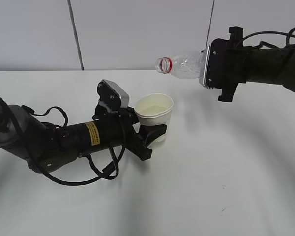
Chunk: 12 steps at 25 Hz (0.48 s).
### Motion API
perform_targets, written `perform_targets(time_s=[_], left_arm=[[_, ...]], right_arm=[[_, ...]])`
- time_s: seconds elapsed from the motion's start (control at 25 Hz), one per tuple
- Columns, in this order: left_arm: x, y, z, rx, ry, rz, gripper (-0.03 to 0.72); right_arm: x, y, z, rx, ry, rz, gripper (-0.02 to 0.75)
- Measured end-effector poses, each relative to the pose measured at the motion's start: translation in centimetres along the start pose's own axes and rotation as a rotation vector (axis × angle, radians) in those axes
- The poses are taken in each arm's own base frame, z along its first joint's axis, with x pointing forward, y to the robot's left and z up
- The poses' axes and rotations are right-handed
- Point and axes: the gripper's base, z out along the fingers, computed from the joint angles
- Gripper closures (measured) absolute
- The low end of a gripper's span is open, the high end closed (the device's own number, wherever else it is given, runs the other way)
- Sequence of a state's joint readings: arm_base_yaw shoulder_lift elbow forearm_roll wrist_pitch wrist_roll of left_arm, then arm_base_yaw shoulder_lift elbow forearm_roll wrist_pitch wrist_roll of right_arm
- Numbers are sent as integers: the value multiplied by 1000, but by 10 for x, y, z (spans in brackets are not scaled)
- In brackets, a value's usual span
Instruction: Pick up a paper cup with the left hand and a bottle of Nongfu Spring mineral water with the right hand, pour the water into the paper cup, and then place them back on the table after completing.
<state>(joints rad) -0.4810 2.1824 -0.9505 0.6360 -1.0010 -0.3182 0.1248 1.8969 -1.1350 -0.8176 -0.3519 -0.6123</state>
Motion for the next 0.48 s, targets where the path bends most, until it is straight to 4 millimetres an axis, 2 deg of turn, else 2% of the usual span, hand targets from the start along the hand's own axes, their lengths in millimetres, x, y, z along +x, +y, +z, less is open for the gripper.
perform_targets(time_s=[0.48], left_arm=[[0, 0, 0, 0, 0, 0, 293]], right_arm=[[0, 0, 0, 1, 0, 427, 299]])
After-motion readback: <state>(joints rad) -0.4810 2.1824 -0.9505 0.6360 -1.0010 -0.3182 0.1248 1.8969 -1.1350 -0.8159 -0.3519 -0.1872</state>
